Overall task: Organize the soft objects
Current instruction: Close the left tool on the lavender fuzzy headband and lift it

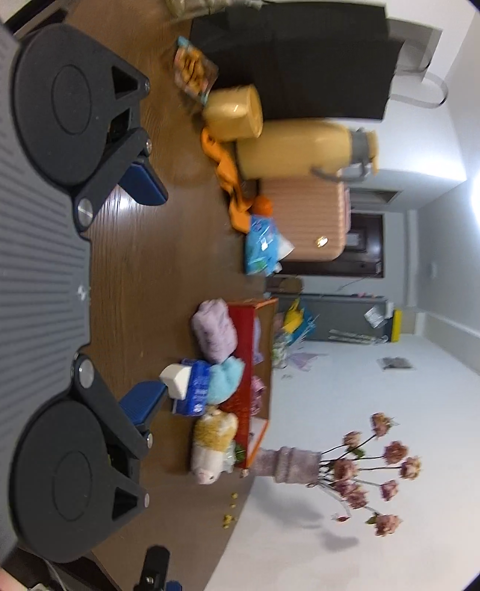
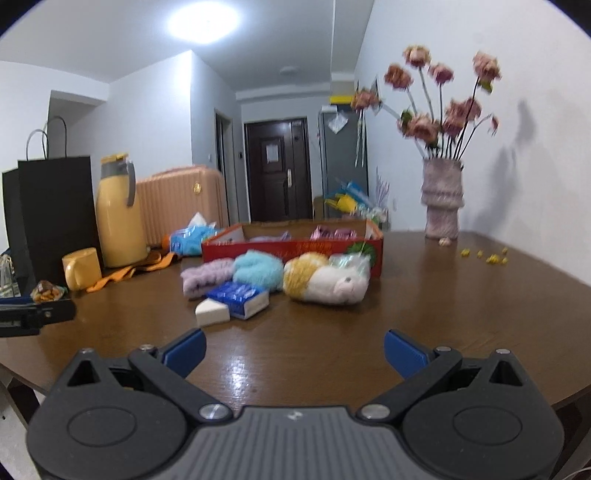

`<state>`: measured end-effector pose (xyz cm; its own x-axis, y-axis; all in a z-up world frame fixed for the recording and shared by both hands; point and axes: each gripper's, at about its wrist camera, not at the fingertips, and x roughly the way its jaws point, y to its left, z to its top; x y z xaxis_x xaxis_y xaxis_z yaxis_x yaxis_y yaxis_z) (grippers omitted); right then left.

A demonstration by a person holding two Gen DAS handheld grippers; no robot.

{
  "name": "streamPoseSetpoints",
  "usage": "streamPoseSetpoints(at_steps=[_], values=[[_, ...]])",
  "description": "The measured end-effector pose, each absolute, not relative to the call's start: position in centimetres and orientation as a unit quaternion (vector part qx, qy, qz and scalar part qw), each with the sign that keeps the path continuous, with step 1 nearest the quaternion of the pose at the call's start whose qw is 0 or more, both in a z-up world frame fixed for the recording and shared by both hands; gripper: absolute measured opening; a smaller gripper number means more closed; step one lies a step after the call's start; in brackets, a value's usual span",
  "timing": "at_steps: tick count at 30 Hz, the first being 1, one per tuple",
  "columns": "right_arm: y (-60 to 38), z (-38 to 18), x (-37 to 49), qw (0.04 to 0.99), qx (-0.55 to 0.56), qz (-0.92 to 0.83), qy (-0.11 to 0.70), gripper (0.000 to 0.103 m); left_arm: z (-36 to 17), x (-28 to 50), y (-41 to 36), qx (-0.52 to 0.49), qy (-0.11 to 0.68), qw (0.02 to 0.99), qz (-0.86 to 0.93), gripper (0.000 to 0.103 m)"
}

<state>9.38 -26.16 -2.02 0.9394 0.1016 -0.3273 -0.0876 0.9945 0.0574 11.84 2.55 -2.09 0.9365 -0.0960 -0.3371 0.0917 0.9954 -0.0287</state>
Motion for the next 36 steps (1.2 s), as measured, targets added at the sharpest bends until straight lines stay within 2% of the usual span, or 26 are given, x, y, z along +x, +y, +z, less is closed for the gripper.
streamPoseSetpoints(at_steps=[11,18,22,25,26,28,29,30,31,32,33,36], values=[[-25.6,-2.5,17.0,0.971,0.038,0.071,0.223,0.091,-2.6,20.6,-0.6,-0.003,0.217,0.972,-0.087,0.103],[-24.5,-1.8,23.8,0.965,0.040,0.098,0.241,0.088,-1.9,27.8,-0.1,-0.004,0.209,0.976,-0.061,0.103],[-23.3,-1.3,27.1,0.965,0.034,0.114,0.232,0.086,-2.0,33.0,0.2,-0.022,0.233,0.968,-0.085,0.102],[-22.6,-1.2,28.8,0.967,0.023,0.114,0.228,0.086,-2.8,36.4,0.5,-0.059,0.281,0.951,-0.111,0.099],[-22.5,-1.2,29.2,0.968,0.014,0.111,0.226,0.086,-3.1,37.1,0.8,-0.078,0.292,0.947,-0.107,0.094],[-22.1,-1.3,29.7,0.969,-0.004,0.105,0.223,0.086,-3.8,38.2,1.0,-0.098,0.312,0.939,-0.102,0.070],[-22.1,-1.4,30.0,0.969,-0.007,0.105,0.223,0.086,-4.2,38.7,1.1,-0.107,0.325,0.934,-0.106,0.043],[-22.1,-1.6,30.2,0.969,-0.007,0.105,0.224,0.086,-4.5,38.8,1.2,-0.113,0.329,0.930,-0.117,0.035],[-22.2,-1.6,30.2,0.968,-0.005,0.105,0.227,0.086,-4.4,38.6,1.2,-0.114,0.322,0.932,-0.117,0.032],[-22.3,-1.8,30.4,0.967,-0.002,0.106,0.230,0.086,-4.3,38.3,1.2,-0.107,0.316,0.936,-0.113,0.022],[-22.4,-1.9,30.4,0.966,0.000,0.107,0.234,0.086,-4.1,37.9,1.2,-0.100,0.310,0.939,-0.108,0.019],[-22.6,-1.9,29.8,0.966,0.002,0.109,0.233,0.086,-3.1,36.3,1.9,-0.108,0.295,0.945,-0.087,0.017]])
